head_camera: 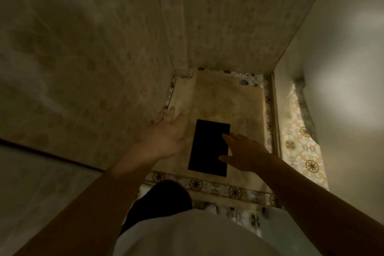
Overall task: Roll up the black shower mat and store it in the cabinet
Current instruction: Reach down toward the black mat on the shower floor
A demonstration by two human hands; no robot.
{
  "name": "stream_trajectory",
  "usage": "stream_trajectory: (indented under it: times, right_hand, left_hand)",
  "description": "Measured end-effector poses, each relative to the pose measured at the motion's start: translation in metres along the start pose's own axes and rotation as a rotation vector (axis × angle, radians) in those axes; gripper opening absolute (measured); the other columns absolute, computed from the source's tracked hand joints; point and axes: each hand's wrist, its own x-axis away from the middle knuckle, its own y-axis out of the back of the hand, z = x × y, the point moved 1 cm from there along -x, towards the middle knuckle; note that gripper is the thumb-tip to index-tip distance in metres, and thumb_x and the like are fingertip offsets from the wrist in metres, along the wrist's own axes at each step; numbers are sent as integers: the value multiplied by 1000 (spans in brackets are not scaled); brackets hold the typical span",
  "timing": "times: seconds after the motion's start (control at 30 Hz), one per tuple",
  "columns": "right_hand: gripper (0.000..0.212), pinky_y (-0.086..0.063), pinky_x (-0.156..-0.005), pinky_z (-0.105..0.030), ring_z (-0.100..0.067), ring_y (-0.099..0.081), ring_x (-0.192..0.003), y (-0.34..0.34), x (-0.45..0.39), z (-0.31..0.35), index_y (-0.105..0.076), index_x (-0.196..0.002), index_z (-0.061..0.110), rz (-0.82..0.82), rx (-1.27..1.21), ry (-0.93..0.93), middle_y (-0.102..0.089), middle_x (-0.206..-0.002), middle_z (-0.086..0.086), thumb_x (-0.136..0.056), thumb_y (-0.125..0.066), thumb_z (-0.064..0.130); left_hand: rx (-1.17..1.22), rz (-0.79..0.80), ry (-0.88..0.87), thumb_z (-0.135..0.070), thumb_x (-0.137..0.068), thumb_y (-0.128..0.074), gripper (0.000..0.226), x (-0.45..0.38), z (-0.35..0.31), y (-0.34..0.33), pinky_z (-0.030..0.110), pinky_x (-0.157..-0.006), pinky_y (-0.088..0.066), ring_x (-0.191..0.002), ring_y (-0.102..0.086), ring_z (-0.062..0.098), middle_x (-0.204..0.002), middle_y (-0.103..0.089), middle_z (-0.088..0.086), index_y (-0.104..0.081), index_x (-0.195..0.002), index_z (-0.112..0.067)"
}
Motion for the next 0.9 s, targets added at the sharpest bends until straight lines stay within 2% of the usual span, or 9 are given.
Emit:
stream_trajectory:
  times: [0.2, 0.3, 0.53, 0.7, 0.9]
  right_hand:
    - [86, -29, -111, -51, -26, -13, -146, 41, -40, -19, -2, -152, 26, -19, 5, -23, -6, -162, -3, -87, -42, 66]
    - [85, -29, -111, -51, -26, -14, -146, 65, -63, -28, -4, -152, 25, -34, 12, -25, -8, -162, -5, -88, -42, 66]
    - [83, -25, -113, -51, -28, -9, -147, 130, -162, -44, -1, -152, 25, -14, -7, -74, -3, -162, -7, -90, -43, 61]
    - [83, -25, -113, -50, -28, -10, -146, 182, -259, -41, -1, -152, 27, 25, -16, -118, -3, -162, -5, -89, -39, 64]
    - [86, -28, -112, -51, -28, -14, -145, 247, -347, -38, -3, -152, 29, 13, -81, -224, -7, -162, -4, -86, -40, 69]
  left_hand:
    - [-9, -86, -56, -62, -87, -42, 84, -71, -8, 34, 55, -116, -16, -148, 3, 33, -162, 5, 11, -2, -152, -29]
    - [-7, -54, -40, -62, -87, -42, 84, -110, 1, 45, 54, -117, -13, -148, 5, 32, -162, 7, 10, 0, -152, -29]
    - [130, -52, -5, -63, -86, -48, 84, -249, 67, 77, 52, -116, -19, -148, 0, 28, -163, 1, 6, -7, -153, -34]
    - [-7, -108, -10, -65, -83, -47, 88, -342, 126, 118, 52, -114, -23, -147, -6, 31, -163, -2, 9, -8, -153, -28]
    - [-142, -33, -129, -66, -84, -42, 88, -415, 175, 170, 54, -114, -18, -147, -1, 33, -163, 4, 9, -2, -153, -28]
